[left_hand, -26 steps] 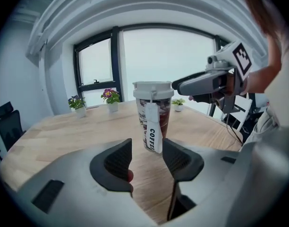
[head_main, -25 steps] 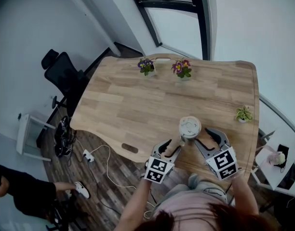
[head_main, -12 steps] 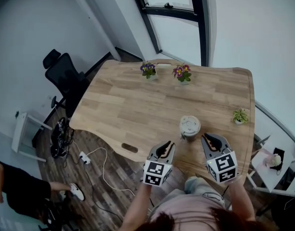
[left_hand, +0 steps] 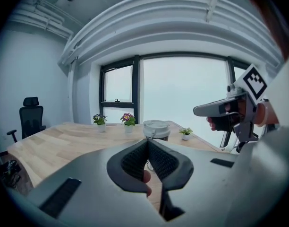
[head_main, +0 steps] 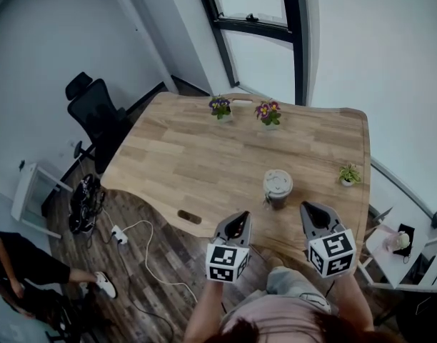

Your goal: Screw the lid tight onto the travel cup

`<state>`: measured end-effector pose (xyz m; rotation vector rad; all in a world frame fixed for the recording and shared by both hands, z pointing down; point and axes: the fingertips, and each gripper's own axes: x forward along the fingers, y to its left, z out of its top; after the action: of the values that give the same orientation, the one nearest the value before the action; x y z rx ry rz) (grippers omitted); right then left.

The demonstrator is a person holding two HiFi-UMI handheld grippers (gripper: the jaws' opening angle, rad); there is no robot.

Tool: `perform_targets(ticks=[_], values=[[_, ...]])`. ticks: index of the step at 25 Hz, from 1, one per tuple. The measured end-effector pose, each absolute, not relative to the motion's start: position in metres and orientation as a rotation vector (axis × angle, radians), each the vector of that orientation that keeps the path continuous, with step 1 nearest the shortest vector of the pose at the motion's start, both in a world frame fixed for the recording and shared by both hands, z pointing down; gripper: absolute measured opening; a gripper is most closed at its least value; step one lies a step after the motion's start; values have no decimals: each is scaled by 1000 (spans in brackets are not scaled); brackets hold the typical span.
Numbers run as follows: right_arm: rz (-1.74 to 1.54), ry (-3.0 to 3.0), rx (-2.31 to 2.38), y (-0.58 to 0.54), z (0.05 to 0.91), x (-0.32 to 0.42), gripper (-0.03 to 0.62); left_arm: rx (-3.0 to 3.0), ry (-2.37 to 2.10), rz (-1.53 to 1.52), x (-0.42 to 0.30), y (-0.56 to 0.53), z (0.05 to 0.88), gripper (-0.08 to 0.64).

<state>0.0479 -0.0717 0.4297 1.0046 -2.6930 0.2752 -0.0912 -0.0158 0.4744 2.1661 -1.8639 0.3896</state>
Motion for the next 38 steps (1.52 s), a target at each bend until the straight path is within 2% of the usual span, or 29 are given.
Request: perform_targets(ticks=[30, 38], values=[[-6, -2761, 1089, 52, 359, 86, 0, 2210, -2039, 216, -43, 117, 368, 2], [10, -2800, 1094, 64, 347, 90, 0, 2232, -2053, 200, -29, 125, 350, 2]])
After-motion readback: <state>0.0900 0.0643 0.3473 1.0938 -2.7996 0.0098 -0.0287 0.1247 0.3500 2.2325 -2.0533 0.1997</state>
